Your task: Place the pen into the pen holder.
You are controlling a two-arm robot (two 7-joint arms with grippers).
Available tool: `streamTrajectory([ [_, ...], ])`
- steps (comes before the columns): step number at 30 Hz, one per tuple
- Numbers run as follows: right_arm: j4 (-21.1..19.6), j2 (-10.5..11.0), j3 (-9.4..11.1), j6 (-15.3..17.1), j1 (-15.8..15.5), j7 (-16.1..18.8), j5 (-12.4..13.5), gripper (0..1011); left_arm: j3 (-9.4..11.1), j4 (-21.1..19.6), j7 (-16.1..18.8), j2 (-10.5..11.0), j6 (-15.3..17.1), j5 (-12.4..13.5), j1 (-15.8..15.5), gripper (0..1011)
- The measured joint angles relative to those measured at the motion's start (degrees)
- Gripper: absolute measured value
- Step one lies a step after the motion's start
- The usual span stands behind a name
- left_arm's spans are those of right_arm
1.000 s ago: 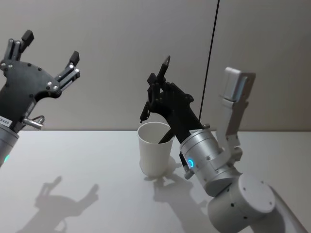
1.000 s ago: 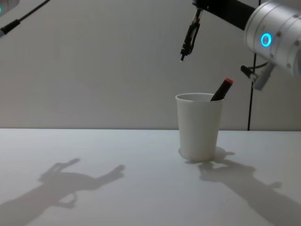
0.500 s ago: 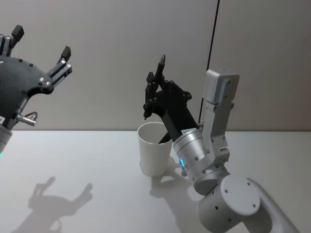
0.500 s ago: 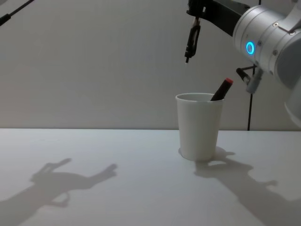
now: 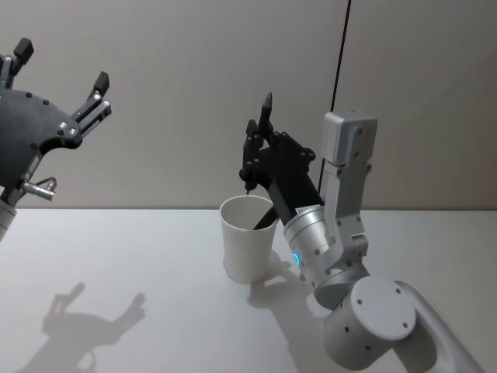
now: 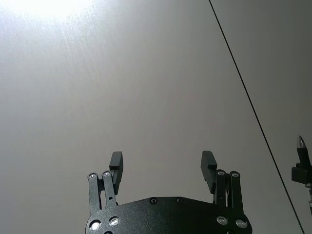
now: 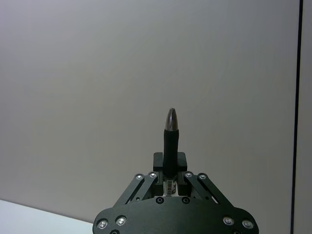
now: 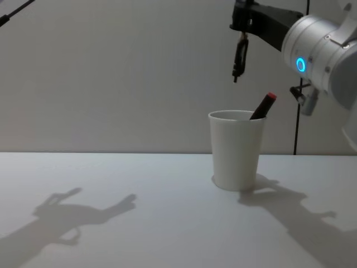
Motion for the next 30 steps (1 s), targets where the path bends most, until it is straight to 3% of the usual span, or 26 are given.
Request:
streamTrajectory([
  [13, 0.7, 0.4, 1.3, 1.2, -0.2, -0.2, -0.9, 144, -0.1, -0.1, 0.1, 0.0, 0.0, 0.1, 0.0, 1003],
  [30, 4.0, -0.9, 1.4, 1.0, 0.9, 1.0, -1.8, 145, -0.1, -0.1, 0.2, 0.0, 0.0, 0.2, 0.0, 1003],
])
